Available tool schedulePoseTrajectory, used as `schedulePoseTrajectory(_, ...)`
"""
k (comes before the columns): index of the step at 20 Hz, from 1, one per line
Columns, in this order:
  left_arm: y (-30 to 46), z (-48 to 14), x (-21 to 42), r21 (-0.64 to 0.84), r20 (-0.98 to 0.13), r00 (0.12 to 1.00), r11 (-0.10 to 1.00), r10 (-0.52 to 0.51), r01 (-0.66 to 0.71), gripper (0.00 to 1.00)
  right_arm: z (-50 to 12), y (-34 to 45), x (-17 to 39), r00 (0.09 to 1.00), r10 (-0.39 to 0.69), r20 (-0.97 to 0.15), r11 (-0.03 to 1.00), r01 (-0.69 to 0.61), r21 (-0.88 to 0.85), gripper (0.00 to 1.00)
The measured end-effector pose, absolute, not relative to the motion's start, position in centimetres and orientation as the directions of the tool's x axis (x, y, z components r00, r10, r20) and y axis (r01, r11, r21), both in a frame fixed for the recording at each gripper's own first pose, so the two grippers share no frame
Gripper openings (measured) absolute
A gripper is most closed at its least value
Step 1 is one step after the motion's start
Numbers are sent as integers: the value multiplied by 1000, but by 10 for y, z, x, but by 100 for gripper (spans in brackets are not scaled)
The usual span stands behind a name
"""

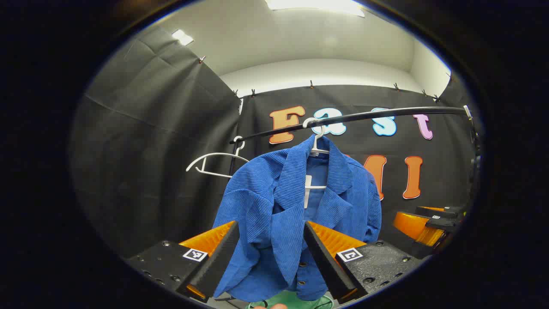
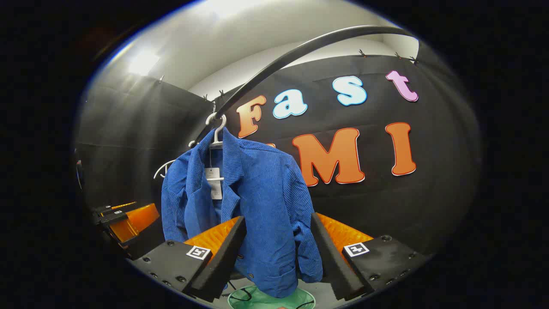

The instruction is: Grasp the clothes on the hanger with both hands and then place them into the laundry hamper below.

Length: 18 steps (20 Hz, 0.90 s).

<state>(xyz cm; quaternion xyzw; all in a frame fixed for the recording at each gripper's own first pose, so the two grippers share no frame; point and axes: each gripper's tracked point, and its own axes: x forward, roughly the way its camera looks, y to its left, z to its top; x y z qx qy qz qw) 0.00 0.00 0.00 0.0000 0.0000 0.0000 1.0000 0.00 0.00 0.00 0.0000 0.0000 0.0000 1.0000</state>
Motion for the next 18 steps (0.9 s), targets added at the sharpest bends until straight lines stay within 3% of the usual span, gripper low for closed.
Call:
schedulePoseTrajectory(5, 8, -6, -14, -11, -19, 999, 999, 34, -34, 95, 0, 4, -5, 999, 37, -1, 999, -37, -6, 100)
schedulePoseTrajectory(12, 22, -8, -15, -26, -29, 998, 998, 55, -56, 92, 0, 6, -5, 1000, 26, -7, 1000, -26, -17, 92)
schedulePoseTrajectory(18, 31, -9, -8, -18, -42, 999, 999, 34, -34, 92, -3, 16, -3, 1000, 3, -2, 1000, -3, -12, 98)
